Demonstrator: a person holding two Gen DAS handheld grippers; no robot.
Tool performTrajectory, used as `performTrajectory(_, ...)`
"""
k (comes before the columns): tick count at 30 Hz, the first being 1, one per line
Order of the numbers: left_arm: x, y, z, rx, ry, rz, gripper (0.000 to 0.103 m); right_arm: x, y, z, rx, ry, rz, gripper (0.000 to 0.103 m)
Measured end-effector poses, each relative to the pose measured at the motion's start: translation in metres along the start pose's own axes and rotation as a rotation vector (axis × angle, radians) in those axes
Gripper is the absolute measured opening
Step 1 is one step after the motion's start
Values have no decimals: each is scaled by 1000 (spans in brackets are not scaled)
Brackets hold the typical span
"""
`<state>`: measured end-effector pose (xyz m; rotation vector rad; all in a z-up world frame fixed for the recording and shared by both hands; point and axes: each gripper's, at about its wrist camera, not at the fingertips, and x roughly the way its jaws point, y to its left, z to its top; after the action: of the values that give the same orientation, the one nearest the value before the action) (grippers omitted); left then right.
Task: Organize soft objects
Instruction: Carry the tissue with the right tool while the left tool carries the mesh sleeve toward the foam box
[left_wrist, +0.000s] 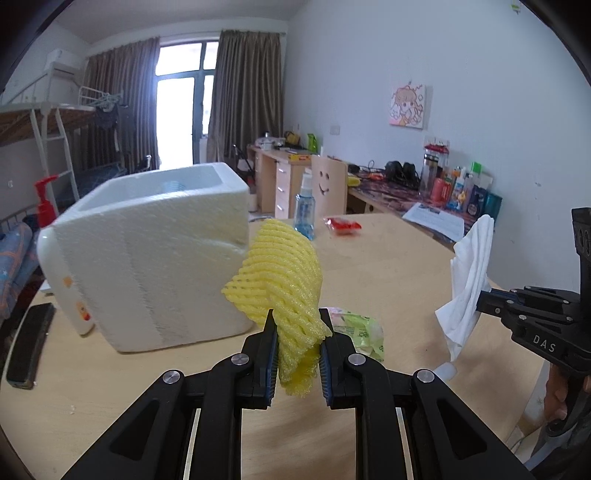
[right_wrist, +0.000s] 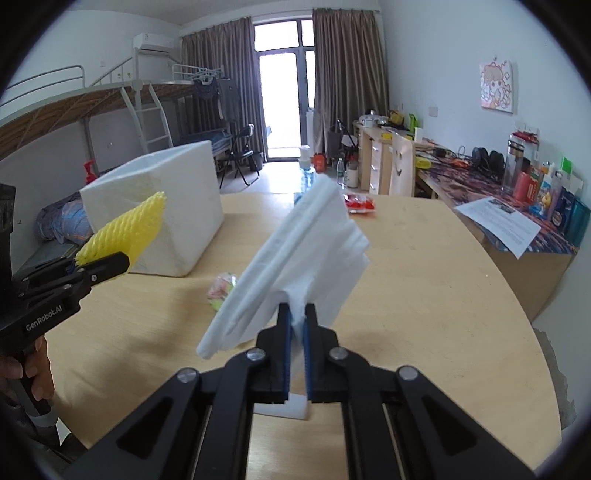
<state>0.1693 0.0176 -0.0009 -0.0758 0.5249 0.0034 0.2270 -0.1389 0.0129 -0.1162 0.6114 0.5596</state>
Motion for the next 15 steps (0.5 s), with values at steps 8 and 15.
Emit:
performTrajectory(8, -22, 19, 5, -5, -41, 42, 20, -3, 18, 10, -26, -40, 41, 8)
performTrajectory(15, -37, 40, 9, -13, -71, 74, 20, 2, 37, 22, -36, -74, 90, 8)
